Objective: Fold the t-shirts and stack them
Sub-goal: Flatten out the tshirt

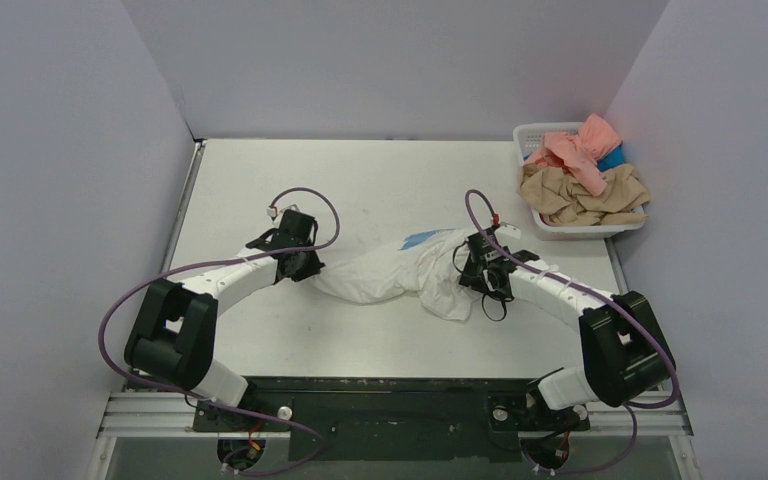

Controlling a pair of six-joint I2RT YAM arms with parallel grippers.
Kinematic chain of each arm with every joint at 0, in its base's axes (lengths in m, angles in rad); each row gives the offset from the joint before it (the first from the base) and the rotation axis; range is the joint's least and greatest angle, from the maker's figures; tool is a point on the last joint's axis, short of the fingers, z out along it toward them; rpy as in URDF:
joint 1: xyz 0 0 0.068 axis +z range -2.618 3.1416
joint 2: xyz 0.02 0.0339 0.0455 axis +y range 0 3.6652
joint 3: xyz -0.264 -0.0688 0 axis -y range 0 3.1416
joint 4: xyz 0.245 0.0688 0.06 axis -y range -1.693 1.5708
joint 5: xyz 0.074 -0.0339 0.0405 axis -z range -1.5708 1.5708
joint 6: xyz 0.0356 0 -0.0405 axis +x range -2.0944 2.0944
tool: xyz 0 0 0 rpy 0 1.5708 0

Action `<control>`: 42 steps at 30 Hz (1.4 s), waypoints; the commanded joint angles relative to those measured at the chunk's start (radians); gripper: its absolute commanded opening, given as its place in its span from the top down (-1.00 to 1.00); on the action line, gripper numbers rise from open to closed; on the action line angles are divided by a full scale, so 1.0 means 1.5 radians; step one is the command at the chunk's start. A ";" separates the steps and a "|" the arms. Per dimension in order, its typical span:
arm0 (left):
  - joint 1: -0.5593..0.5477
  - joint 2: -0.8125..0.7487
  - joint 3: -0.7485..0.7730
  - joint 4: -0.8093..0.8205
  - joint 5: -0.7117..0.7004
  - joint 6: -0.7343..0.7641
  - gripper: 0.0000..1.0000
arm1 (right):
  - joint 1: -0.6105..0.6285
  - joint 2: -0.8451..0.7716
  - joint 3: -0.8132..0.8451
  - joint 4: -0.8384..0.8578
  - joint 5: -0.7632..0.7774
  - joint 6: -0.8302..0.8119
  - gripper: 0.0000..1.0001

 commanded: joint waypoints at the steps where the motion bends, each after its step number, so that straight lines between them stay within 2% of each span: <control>1: 0.001 -0.027 0.000 -0.001 -0.022 -0.004 1.00 | -0.006 0.009 0.009 0.016 -0.002 -0.010 0.10; 3: 0.001 -0.028 0.001 -0.005 -0.029 -0.005 1.00 | -0.008 0.014 0.009 0.016 0.012 -0.009 0.37; 4: 0.001 -0.029 0.003 -0.009 -0.037 -0.005 1.00 | -0.008 0.014 0.009 0.015 0.023 -0.009 0.63; 6: 0.002 -0.031 0.014 -0.022 -0.059 -0.002 1.00 | -0.011 0.006 0.012 0.009 0.048 -0.013 0.95; 7: 0.002 -0.034 0.023 -0.026 -0.076 -0.001 1.00 | -0.016 0.002 0.016 0.000 0.057 -0.022 1.00; 12: 0.007 -0.056 0.055 -0.050 -0.111 0.003 1.00 | -0.048 -0.043 0.035 -0.042 0.089 -0.059 1.00; 18: 0.011 -0.125 0.130 -0.087 -0.157 0.017 1.00 | -0.052 -0.184 0.077 -0.139 0.176 -0.172 1.00; 20: 0.013 -0.155 0.164 -0.093 -0.166 0.029 1.00 | -0.052 -0.238 0.100 -0.156 0.184 -0.216 1.00; 27: 0.013 -0.261 0.272 -0.125 -0.180 0.063 1.00 | -0.046 -0.353 0.187 -0.218 0.176 -0.245 1.00; 36: 0.013 -0.368 0.486 -0.169 -0.210 0.133 1.00 | -0.039 -0.428 0.426 -0.246 0.130 -0.313 1.00; 42: 0.013 -0.423 0.620 -0.183 -0.153 0.162 1.00 | -0.039 -0.445 0.582 -0.270 -0.030 -0.327 1.00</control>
